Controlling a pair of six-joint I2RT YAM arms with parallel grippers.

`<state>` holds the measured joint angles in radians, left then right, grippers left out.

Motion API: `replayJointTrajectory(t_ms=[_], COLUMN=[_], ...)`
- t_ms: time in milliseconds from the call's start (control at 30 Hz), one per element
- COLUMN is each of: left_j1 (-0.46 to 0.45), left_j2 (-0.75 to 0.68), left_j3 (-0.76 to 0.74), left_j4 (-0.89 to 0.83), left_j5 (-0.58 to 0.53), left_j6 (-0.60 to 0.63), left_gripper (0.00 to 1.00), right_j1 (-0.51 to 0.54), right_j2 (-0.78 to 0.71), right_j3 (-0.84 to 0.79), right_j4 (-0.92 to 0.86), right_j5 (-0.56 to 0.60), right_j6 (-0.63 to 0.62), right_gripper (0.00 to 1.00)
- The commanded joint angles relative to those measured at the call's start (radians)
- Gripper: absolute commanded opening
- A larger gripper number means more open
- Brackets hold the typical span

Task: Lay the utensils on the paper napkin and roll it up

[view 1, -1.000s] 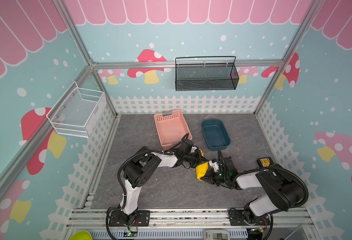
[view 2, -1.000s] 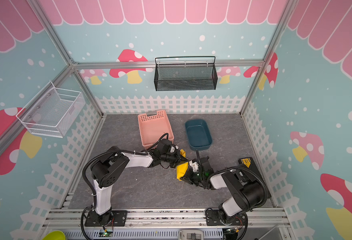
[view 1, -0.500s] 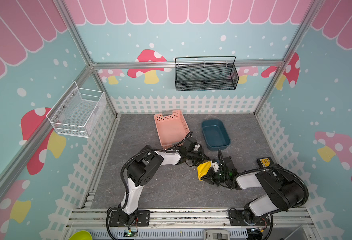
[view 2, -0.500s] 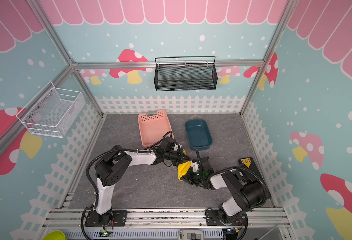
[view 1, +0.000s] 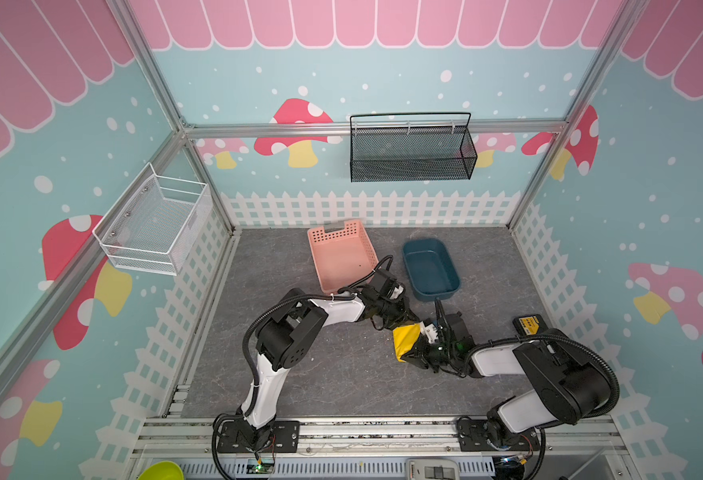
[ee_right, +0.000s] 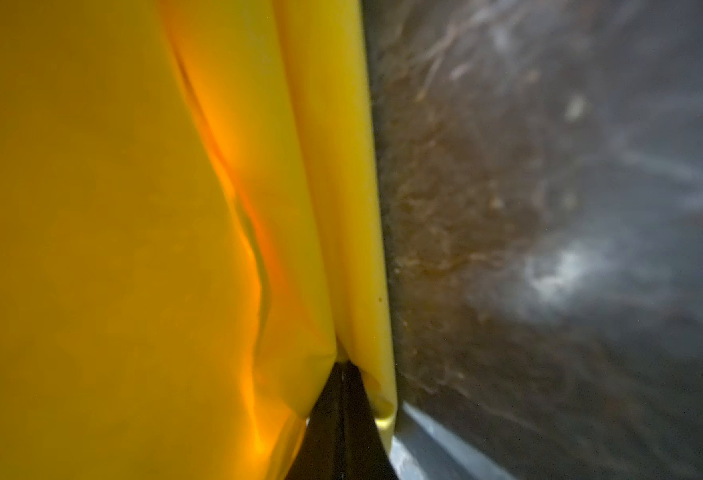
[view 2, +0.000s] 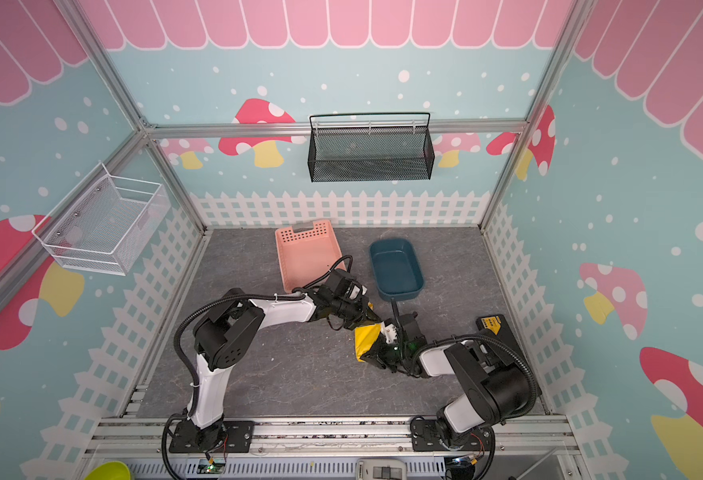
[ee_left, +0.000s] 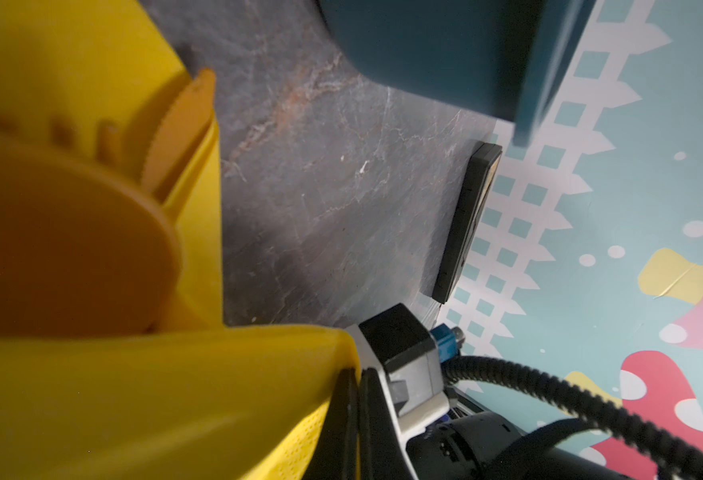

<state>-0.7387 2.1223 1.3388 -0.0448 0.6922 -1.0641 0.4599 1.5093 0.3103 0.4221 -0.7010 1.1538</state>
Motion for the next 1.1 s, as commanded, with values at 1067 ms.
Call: replayJointTrajectory(t_ms=[1067], left_j1=[0.019], left_j2=[0.063], left_j3=[-0.105], left_j4=[0.023], left_j5=[-0.145], left_j6=[-0.089], left_gripper=[0.03], right_j1=[-0.004], right_j2=[-0.261], right_j3=[-0.043], right_j4=[-0.13], right_j5=[0.193], right_j6=[-0.028], right_gripper=[0.01])
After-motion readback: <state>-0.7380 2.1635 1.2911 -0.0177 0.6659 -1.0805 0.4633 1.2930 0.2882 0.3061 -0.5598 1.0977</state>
